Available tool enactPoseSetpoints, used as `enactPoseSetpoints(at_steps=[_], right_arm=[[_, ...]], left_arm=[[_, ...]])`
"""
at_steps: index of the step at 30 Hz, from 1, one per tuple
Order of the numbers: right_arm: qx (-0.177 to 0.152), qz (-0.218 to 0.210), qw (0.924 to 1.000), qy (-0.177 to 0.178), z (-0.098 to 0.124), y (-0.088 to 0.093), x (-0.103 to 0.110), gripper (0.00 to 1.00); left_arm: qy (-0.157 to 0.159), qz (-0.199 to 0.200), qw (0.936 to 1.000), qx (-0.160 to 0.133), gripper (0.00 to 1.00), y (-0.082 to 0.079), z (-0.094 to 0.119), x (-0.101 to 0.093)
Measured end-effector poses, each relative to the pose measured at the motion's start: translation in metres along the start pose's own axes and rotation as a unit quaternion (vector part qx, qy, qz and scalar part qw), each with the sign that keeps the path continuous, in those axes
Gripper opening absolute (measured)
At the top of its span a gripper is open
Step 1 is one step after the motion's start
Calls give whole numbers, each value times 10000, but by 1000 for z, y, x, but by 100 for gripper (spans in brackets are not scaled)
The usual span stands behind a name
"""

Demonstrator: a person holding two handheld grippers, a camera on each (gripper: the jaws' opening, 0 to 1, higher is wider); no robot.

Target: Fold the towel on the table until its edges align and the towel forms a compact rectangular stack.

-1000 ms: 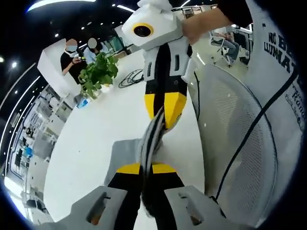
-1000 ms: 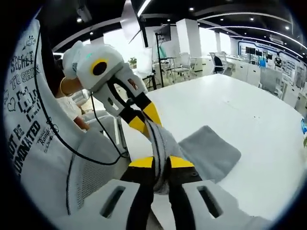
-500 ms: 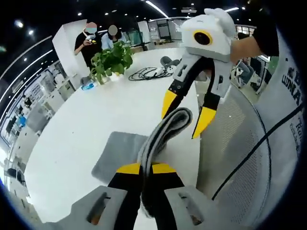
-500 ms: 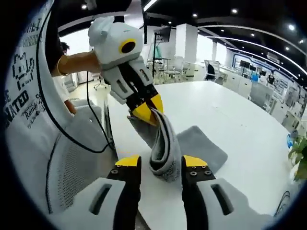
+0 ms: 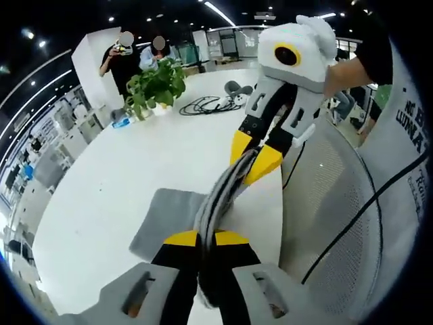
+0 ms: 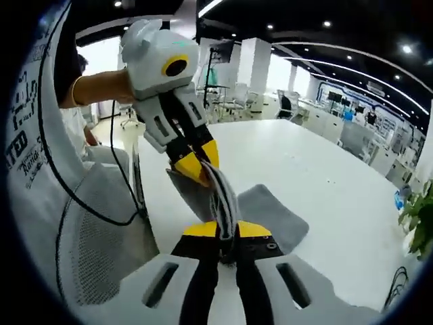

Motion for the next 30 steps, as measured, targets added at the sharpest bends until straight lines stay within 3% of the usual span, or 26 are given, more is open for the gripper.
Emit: enactPoseSetpoints(at_steps=[3,6,10,14,21,26,30], right_arm=[[-106,-759,9971,20,0,-2,-4,5],[-162,-1082,9940,84,1,-5,-5,4],[-189,-1204,9924,145,2,-6,-8,4],[-215,-1307,9910,170,2,-7,-9,4],[-200,-1438,9892,215,2,-6,-11,4],[-168,-1442,9892,187,1,-6,-11,4],[-143,-1464,9890,172,0,-8,-14,4]], left_arm=[[14,-63,10000,16,8,2,-2,-1],[23,-54,10000,-15,9,1,-3,-3],[13,-143,9999,86,20,3,-6,-6],[-69,-178,9996,186,21,9,-5,-10],[-202,201,9992,275,23,25,3,-18],[-305,653,9972,188,20,40,8,-21],[-329,1097,9932,-203,12,45,9,-17]])
Point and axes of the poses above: the point that each gripper's makers call its tool centre point, and the gripper's own axes: z roughly backward along the fingers, x roughly to its left, y roughly out of its underside, the point moved 10 cm from there along z, roughly backward along the fingers, and after that the axes turned 6 degrees about y, right-handed, at the moved point
